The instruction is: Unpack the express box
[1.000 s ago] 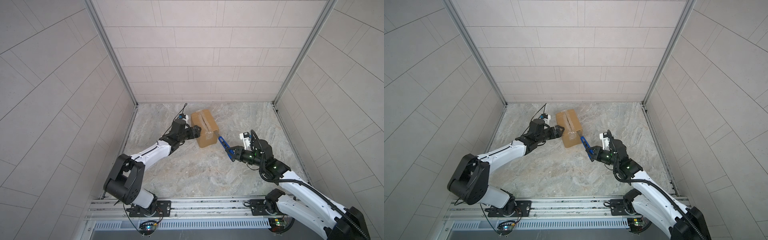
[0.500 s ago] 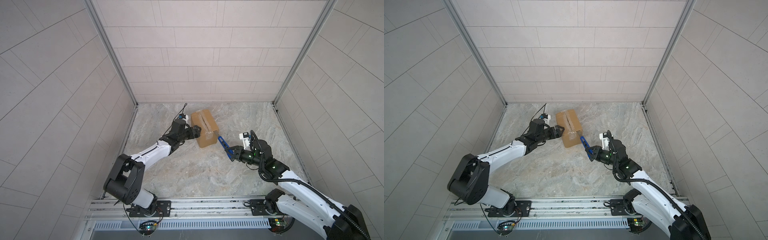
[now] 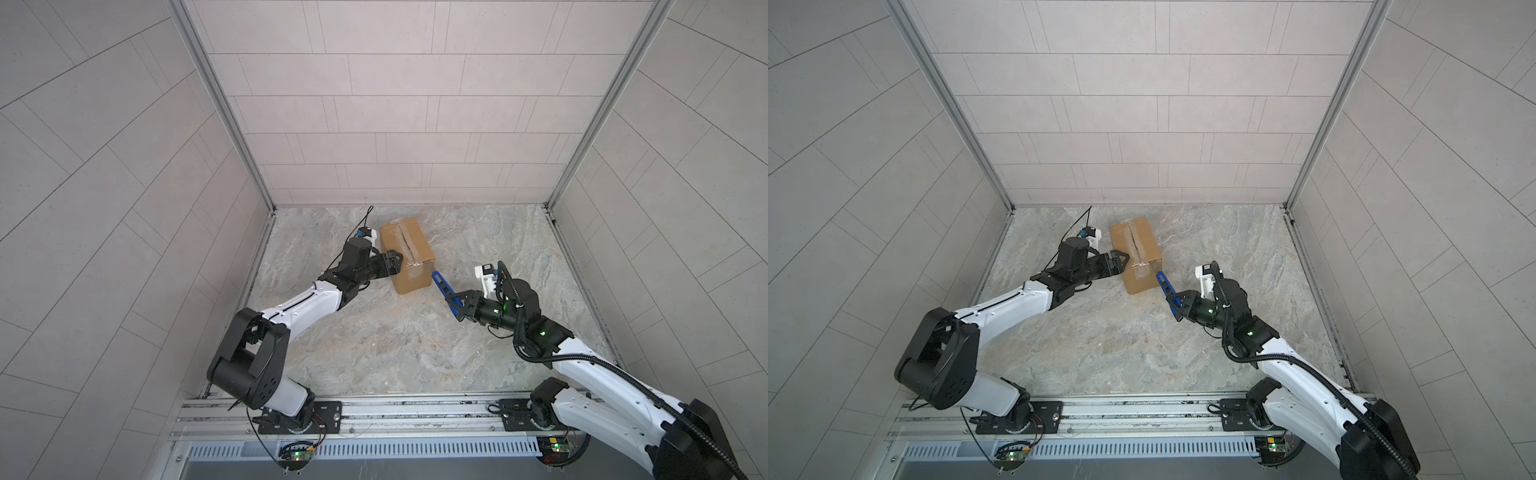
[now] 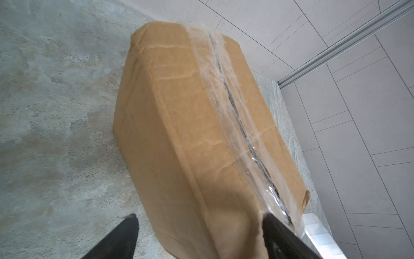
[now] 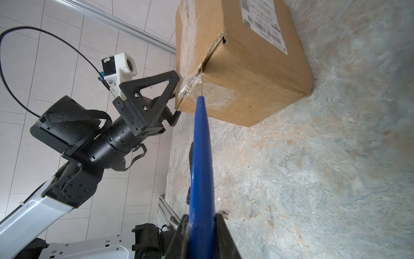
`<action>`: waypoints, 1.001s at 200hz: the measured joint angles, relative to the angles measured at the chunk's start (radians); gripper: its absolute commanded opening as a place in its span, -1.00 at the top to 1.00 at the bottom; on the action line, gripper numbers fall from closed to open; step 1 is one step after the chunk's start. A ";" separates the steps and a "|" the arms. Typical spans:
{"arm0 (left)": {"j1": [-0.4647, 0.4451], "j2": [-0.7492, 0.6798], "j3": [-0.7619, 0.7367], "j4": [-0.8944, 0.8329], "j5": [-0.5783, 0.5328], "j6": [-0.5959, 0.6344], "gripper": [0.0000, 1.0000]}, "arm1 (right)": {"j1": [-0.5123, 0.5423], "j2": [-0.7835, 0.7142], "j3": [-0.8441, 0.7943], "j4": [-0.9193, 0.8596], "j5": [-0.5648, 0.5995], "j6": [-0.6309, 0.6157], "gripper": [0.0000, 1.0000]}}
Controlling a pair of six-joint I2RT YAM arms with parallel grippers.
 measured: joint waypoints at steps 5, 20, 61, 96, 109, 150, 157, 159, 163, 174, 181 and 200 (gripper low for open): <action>0.000 0.001 0.000 0.003 0.002 -0.003 -0.78 | 0.004 0.003 0.000 0.006 0.003 0.003 1.00; 0.000 0.006 0.000 0.014 0.008 -0.014 -0.78 | 0.014 0.011 0.000 0.017 0.010 0.015 1.00; 0.000 0.025 0.000 0.048 0.026 -0.041 -0.78 | 0.027 0.024 0.000 0.035 0.019 0.051 1.00; -0.007 0.027 0.000 0.069 0.032 -0.055 -0.78 | 0.032 0.028 0.000 0.053 0.022 0.090 1.00; -0.011 0.027 0.000 0.072 0.033 -0.059 -0.77 | 0.033 0.028 0.000 0.061 0.026 0.106 1.00; -0.017 0.027 0.000 0.077 0.040 -0.063 -0.77 | 0.034 0.016 0.000 0.060 0.040 0.145 1.00; -0.017 0.027 0.000 0.077 0.040 -0.063 -0.77 | 0.034 0.014 0.000 0.060 0.041 0.149 1.00; -0.018 0.027 0.000 0.077 0.040 -0.063 -0.77 | 0.034 0.014 0.000 0.060 0.041 0.150 1.00; -0.018 0.027 0.000 0.077 0.041 -0.064 -0.77 | 0.036 0.013 0.000 0.060 0.042 0.152 1.00; -0.019 0.027 0.000 0.078 0.042 -0.064 -0.77 | 0.041 0.013 0.000 0.060 0.048 0.156 1.00; -0.022 0.027 0.000 0.078 0.043 -0.064 -0.77 | 0.045 0.013 0.000 0.061 0.052 0.159 1.00; -0.023 0.027 0.000 0.078 0.042 -0.066 -0.77 | 0.060 0.019 0.001 0.063 0.064 0.164 1.00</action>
